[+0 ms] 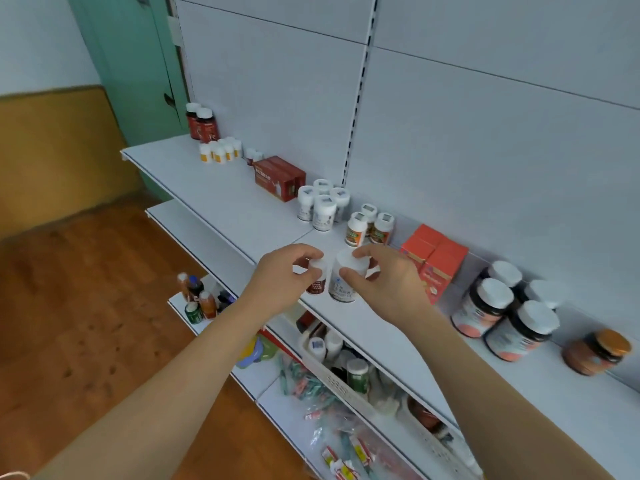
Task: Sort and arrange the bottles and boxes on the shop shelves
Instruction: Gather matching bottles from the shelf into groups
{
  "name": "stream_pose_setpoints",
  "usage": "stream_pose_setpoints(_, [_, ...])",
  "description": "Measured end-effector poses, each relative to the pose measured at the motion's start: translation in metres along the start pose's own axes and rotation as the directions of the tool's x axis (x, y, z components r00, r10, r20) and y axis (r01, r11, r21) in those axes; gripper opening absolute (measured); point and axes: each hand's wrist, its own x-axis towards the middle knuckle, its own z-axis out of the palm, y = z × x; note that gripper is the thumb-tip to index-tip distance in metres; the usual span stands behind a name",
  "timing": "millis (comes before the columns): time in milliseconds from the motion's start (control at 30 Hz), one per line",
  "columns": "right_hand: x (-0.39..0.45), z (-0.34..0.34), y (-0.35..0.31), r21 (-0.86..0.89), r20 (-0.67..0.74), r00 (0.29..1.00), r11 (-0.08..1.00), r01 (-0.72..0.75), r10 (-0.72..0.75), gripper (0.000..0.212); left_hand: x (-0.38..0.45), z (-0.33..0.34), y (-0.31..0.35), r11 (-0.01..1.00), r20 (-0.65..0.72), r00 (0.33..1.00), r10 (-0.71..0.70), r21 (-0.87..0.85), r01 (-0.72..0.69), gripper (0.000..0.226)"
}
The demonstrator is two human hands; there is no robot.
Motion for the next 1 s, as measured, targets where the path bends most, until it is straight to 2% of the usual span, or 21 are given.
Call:
stream_pose_setpoints(200, [0.073, 0.054, -0.012, -0.029, 0.009, 0.998, 0.997, -0.066, 0.067, 0.037, 0.055, -0.044, -0.049, 0.999, 0.010, 1.000, -0.027, 0.022, 0.027, 0.022])
stream_pose_setpoints(333, [0.126, 0.097, -0.012, -0.024, -0.060, 0.995, 0.997, -0.076, 0.074, 0.040, 0.109, -0.070, -0.076, 0.998, 0.011, 1.000, -0.014, 0.062, 0.013, 0.021])
stream_pose_setpoints(500, [0.174, 0.136, -0.008, -0.097, -0.084, 0.995, 0.993, -0.064, 0.055, 0.040, 0.165, -0.086, -0.101, 0.993, 0.062, 0.998, -0.011, 0.121, 0.004, 0.021])
stream_pose_setpoints(633, [0.196, 0.156, -0.003, -0.149, -0.124, 0.991, 0.986, -0.069, 0.050, 0.040, 0.200, -0.092, -0.117, 0.994, 0.092, 0.995, 0.024, 0.104, -0.034, 0.022])
stream_pose_setpoints(833, [0.203, 0.184, -0.005, -0.206, -0.200, 0.976, 0.970, -0.130, 0.088, 0.033, 0.246, -0.096, -0.142, 0.992, 0.201, 0.973, 0.108, 0.038, -0.118, 0.023])
stream_pose_setpoints(1000, [0.201, 0.206, -0.015, -0.261, -0.300, 0.938, 0.931, -0.254, 0.172, 0.030, 0.276, -0.105, -0.164, 0.970, 0.356, 0.908, 0.222, 0.010, -0.241, 0.025])
